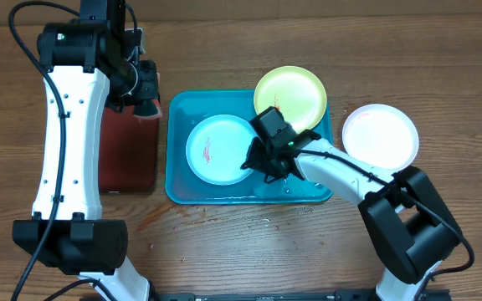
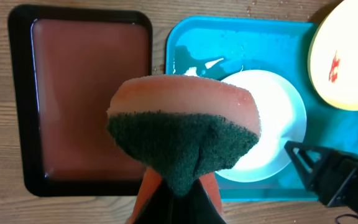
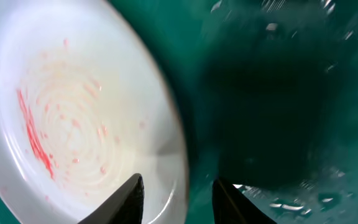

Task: Clean dirty plates on tray and stack at the side
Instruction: 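Grip the rim of the light blue plate with the right gripper, then bring the sponge with the left gripper onto the light blue plate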

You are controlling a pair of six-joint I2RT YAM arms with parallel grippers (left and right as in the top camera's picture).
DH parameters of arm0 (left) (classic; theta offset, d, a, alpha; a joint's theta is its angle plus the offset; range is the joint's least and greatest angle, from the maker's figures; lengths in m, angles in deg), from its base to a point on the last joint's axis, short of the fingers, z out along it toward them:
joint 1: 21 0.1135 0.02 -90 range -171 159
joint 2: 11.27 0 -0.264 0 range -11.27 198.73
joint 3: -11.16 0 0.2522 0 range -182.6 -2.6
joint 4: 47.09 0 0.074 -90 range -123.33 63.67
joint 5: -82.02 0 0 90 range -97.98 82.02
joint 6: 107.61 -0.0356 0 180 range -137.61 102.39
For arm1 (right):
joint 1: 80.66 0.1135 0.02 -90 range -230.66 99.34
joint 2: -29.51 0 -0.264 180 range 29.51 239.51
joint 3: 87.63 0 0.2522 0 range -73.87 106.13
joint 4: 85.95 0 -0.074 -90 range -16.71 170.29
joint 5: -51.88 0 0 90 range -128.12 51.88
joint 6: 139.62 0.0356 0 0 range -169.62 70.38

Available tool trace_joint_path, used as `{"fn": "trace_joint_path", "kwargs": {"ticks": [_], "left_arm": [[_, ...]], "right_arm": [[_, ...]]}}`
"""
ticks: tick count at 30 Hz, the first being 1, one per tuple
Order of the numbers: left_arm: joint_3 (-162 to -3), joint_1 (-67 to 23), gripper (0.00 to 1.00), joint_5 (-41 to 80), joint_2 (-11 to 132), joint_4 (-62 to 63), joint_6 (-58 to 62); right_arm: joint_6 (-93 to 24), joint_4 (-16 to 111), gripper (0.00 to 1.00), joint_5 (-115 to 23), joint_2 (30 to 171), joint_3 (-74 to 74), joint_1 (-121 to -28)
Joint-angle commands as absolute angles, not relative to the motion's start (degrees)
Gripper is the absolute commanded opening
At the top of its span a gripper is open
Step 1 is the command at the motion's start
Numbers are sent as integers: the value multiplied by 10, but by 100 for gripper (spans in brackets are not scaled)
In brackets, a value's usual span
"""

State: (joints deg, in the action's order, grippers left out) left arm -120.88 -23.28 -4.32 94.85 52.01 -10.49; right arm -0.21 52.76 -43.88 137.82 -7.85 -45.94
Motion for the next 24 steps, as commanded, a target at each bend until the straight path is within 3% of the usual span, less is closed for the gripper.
{"fn": "trace_joint_path", "kwargs": {"ticks": [1,8,17,24], "left_arm": [[-1178,-241,4,-34,944,503,-113],[-1098,-267,4,-15,944,434,-159],[-1014,-318,4,-10,944,344,-198],[-896,-331,4,-9,944,255,-160]], "right_arm": [[-34,538,38,-437,1387,-59,-487],[-48,579,33,-485,1416,-59,-494],[-45,571,5,-487,1418,-59,-485],[-32,560,4,-487,1418,-59,-485]]}}
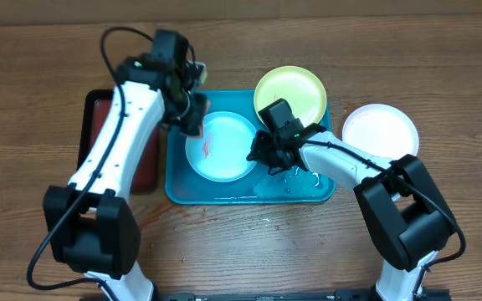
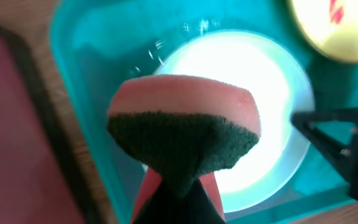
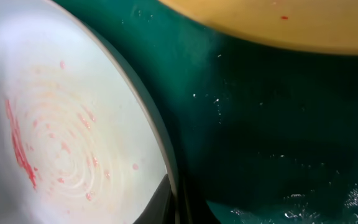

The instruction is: Clean dirty plates on tray and stack at the side

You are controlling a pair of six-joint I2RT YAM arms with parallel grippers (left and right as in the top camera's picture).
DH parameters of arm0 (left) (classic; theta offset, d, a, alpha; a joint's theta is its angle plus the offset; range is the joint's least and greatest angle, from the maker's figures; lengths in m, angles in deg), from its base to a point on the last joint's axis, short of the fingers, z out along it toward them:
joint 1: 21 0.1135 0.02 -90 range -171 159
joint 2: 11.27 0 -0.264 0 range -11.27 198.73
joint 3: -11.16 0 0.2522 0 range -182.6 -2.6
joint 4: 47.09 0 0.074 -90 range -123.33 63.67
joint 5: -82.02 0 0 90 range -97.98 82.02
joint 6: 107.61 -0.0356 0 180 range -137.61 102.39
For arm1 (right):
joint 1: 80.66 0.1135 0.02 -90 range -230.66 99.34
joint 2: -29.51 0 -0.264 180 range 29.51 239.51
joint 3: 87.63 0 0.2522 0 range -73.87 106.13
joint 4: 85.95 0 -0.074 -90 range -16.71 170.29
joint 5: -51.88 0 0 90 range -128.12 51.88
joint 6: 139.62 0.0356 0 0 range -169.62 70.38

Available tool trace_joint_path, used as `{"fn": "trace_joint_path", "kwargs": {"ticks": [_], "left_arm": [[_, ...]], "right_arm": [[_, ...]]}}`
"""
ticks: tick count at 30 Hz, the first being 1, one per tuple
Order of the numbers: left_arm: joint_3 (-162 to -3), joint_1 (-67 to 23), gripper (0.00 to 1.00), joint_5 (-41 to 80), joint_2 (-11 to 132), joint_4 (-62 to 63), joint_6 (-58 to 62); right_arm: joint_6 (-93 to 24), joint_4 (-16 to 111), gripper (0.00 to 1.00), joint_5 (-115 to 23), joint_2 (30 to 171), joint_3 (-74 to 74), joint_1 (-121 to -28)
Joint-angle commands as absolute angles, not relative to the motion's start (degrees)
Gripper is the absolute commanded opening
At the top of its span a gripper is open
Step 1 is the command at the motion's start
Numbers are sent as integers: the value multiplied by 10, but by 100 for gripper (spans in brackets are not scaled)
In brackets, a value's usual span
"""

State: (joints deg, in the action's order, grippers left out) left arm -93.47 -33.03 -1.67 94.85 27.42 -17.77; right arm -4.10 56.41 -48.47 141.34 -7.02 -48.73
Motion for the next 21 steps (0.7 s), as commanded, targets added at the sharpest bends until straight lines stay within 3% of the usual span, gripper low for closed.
{"fn": "trace_joint_path", "kwargs": {"ticks": [1,11,21], "left_arm": [[-880,-331,4,-8,944,241,-158],[-759,-341,4,-9,944,110,-157],[-728,-364,4,-81,944,88,-151]], "right_arm": [[-32,560,4,-487,1418,-59,-485],[-32,545,4,-498,1418,-59,-471],[-32,544,4,-491,1418,-59,-431]]}}
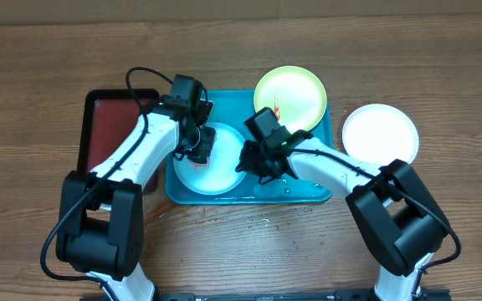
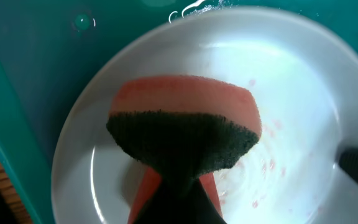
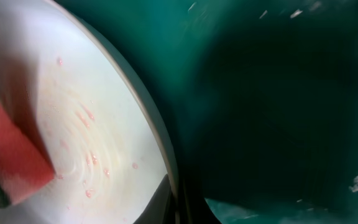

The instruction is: Clean dirty plates on tray and stack at the side

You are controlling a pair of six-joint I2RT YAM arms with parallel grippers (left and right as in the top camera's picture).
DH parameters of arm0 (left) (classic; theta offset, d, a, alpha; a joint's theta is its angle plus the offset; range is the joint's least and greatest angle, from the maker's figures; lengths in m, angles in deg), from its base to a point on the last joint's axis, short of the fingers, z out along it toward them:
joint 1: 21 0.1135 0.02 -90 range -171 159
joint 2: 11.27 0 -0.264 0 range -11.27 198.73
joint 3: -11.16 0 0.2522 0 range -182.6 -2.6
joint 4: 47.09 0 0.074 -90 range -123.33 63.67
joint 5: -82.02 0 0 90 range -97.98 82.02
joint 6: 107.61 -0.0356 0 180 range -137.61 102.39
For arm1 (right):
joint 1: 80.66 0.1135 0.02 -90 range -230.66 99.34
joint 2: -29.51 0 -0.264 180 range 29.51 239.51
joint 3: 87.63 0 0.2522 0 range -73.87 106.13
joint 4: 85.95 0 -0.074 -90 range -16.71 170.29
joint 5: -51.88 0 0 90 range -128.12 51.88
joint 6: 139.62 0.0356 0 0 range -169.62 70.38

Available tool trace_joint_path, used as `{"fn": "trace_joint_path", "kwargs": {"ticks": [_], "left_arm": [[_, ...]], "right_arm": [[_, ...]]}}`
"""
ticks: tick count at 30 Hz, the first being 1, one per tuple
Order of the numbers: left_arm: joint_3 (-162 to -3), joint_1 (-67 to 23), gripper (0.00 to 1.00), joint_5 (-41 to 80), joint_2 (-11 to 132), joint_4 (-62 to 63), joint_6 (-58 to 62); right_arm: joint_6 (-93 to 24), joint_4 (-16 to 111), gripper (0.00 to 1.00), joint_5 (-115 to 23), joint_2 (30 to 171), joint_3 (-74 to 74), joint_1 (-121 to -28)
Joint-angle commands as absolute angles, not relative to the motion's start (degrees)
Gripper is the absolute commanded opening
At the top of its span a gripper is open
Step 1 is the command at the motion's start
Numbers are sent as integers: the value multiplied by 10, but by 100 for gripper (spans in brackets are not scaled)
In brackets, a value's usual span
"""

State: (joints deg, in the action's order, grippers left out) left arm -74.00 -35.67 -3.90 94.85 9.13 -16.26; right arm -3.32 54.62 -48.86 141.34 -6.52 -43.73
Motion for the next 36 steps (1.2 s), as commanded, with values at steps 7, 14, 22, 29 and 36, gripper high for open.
{"fn": "trace_joint_path", "kwargs": {"ticks": [7,14,22,29,36], "left_arm": [[-714,-364,4,-140,944,107,-96],[-714,-364,4,40,944,147,-203],[-714,-364,4,74,944,95,-208],[-714,-363,4,-154,944,28,-51],[-713,-373,4,-148,944,85,-47]], "right_arm": [[-32,544,4,-485,1418,-59,-431],[-32,545,4,-483,1418,-59,-431],[-32,545,4,-483,1418,-59,-431],[-32,545,4,-483,1418,-59,-431],[-32,545,4,-483,1418,-59,-431]]}}
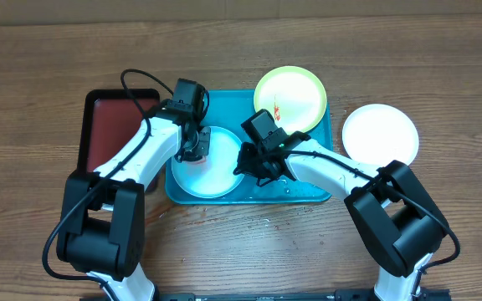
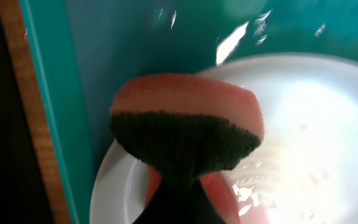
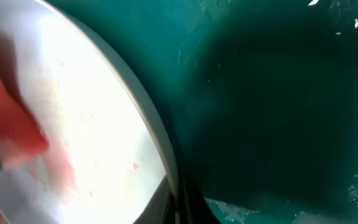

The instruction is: Clean dirty plates on tray and stack at the side

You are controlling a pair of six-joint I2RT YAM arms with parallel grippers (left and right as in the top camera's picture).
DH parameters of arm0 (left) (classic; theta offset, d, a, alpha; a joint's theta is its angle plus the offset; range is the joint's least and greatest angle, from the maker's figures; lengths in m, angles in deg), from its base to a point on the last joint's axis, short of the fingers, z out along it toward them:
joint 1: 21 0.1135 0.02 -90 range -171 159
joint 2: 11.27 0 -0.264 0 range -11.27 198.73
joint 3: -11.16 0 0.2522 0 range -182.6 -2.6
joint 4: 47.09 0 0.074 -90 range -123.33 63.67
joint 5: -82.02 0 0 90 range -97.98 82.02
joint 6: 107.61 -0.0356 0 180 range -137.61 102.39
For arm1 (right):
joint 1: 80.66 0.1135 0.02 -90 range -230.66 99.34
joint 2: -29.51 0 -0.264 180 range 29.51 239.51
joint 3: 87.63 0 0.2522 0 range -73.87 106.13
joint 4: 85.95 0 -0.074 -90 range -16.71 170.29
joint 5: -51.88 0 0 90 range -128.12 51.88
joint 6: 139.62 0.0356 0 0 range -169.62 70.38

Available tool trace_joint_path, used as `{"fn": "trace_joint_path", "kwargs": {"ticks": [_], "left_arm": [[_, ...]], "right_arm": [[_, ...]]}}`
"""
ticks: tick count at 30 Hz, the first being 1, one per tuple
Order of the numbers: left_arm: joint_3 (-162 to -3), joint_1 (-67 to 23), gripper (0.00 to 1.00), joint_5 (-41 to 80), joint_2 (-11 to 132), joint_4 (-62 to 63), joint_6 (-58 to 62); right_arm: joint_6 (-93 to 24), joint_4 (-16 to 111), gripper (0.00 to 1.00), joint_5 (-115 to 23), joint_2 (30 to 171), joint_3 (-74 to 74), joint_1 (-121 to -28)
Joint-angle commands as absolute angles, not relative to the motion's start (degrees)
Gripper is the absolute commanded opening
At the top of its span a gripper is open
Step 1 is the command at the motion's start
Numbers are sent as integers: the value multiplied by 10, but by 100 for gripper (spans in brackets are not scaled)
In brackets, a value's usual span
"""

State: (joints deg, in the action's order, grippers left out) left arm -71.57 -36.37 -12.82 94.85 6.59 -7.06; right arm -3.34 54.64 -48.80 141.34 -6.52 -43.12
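Observation:
A white plate [image 1: 212, 167] lies in the teal tray [image 1: 308, 194]; only faint pink specks show on it [image 3: 92, 124]. My left gripper [image 1: 197, 144] is shut on a pink-and-green sponge [image 2: 185, 124], which presses on the plate's back left part [image 2: 303, 124]. The sponge [image 3: 8, 127] also shows in the right wrist view. My right gripper [image 1: 247, 163] is shut on the plate's right rim [image 3: 178, 199]. A yellow plate [image 1: 289, 99] with a red smear rests on the tray's back right corner.
A clean white plate [image 1: 380, 134] sits on the table right of the tray. A dark red tray [image 1: 107, 125] lies left of the teal one. Water wets the teal tray floor [image 3: 278, 112]. Both arms cross over the tray.
The sponge has shifted from the plate's middle to its back left part near the tray wall. The pink marks look fainter. My right gripper still grips the rim.
First my left gripper held the sponge over the dark red tray while my right gripper stood open around the stained plate's rim. Then the right was shut on the rim and the sponge hung over the plate. Later the sponge pressed on the plate; its red streak has faded.

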Motion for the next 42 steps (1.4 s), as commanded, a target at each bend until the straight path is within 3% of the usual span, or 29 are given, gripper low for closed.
{"fn": "trace_joint_path", "kwargs": {"ticks": [1,9,14,19,23,33,37,42], "left_arm": [[-713,-373,4,-134,944,96,-51],[-714,-373,4,99,944,124,-173],[-714,-374,4,83,944,73,-157],[-714,-374,4,-118,944,37,-42],[-714,-374,4,-182,944,58,-17],[-713,-374,4,-40,944,171,-59],[-714,-375,4,83,944,166,-140],[-713,-375,4,92,944,121,-144]], "right_arm": [[-32,545,4,-483,1418,-59,-431],[-32,545,4,-483,1418,-59,-431],[-32,545,4,-483,1418,-59,-431],[-32,544,4,-483,1418,-59,-431],[-32,544,4,-483,1418,-59,-431],[-32,545,4,-484,1418,-59,-431],[-32,545,4,-485,1418,-59,-431],[-32,545,4,-487,1418,-59,-431]]}}
